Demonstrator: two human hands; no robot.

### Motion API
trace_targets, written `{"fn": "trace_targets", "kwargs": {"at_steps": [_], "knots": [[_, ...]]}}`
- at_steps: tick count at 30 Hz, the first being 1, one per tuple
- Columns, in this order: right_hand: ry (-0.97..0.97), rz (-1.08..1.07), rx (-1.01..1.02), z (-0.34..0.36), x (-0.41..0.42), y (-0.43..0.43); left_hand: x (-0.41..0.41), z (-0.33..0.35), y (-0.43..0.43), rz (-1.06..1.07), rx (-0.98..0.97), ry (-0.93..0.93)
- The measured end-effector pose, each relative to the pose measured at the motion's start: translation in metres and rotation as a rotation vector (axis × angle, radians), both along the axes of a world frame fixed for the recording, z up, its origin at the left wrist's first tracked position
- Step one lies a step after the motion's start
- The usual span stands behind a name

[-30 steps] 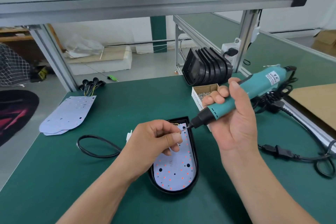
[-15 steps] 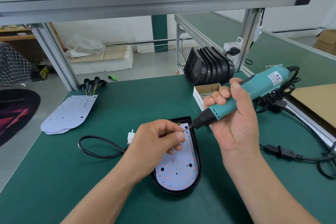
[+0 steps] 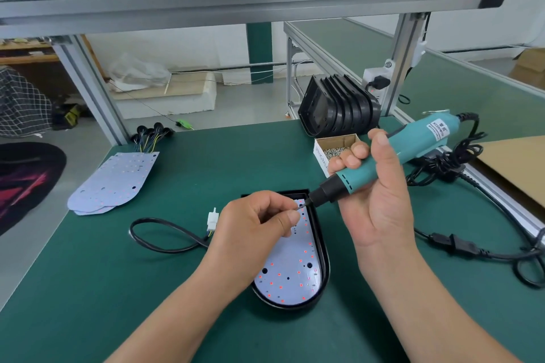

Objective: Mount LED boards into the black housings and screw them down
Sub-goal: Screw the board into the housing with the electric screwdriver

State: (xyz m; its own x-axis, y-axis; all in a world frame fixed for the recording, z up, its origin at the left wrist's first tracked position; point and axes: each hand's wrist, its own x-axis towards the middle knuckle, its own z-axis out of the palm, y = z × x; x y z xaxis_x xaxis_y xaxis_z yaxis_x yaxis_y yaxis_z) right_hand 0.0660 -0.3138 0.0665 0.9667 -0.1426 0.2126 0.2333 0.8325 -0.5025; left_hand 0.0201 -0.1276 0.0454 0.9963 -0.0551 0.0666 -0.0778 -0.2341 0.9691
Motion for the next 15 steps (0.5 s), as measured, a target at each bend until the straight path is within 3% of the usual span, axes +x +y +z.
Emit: {"fn": "trace_targets", "kwargs": {"at_steps": [15], "knots": [[0.084, -0.021, 0.101, 0.0007, 0.0017, 0.0002, -0.0041, 0.0036, -0.0021, 0.005, 0.042, -0.01]]}}
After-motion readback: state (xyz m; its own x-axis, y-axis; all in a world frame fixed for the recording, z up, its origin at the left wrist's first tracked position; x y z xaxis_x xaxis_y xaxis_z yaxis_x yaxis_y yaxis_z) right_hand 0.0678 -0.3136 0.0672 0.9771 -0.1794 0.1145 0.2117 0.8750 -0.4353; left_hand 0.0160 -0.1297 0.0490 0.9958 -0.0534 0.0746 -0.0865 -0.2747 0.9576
